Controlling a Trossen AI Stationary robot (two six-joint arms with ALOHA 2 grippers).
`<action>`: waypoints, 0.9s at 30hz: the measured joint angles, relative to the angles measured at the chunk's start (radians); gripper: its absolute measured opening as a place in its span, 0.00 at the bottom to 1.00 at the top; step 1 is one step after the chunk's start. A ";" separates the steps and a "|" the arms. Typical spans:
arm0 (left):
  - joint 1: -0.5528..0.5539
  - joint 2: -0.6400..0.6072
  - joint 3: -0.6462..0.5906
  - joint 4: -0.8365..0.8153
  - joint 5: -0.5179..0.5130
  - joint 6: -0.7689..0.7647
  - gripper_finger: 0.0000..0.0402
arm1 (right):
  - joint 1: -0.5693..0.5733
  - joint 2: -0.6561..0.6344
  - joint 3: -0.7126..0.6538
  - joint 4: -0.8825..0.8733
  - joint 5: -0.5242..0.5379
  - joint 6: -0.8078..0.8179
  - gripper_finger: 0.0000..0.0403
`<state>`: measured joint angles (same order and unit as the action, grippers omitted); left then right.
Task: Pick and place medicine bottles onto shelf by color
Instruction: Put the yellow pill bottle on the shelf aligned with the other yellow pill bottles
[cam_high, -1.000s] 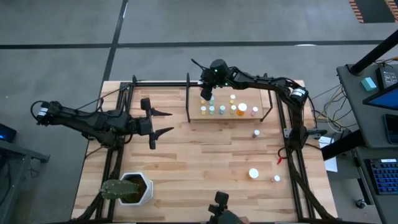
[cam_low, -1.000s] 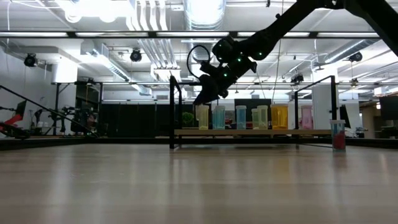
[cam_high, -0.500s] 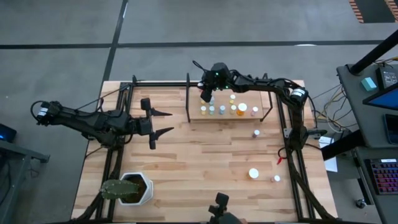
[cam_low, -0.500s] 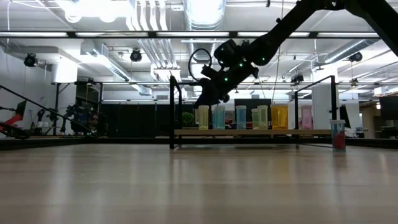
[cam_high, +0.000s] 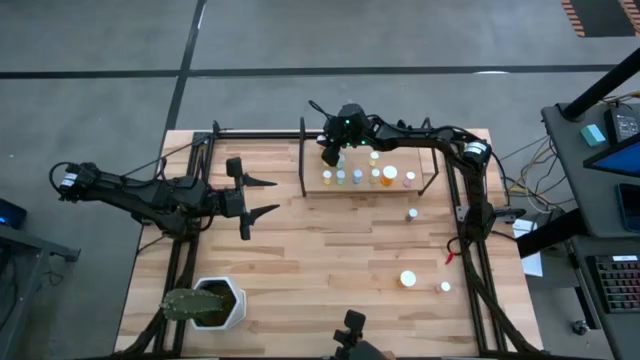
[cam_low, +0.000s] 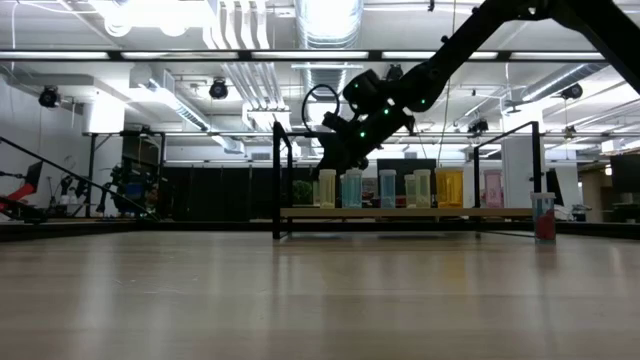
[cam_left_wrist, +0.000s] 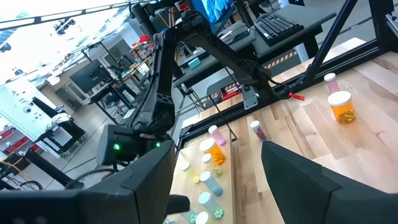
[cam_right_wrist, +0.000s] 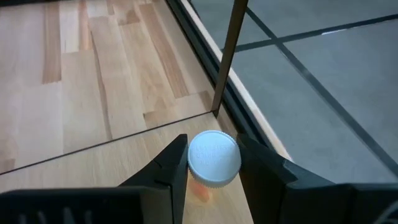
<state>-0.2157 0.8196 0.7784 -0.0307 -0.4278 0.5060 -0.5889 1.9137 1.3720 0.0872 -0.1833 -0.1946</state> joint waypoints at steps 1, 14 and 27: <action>0.000 0.000 0.000 0.000 0.000 0.000 0.56 | 0.001 0.009 0.000 0.004 0.000 0.001 0.28; 0.000 0.000 0.000 0.000 0.000 0.000 0.56 | 0.004 0.020 0.017 -0.026 0.002 -0.007 0.28; 0.000 0.000 0.000 0.000 0.000 0.000 0.56 | 0.006 0.007 0.026 -0.060 0.011 -0.026 0.29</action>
<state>-0.2157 0.8196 0.7784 -0.0307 -0.4274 0.5056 -0.5831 1.9205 1.3979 0.0269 -0.1722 -0.2211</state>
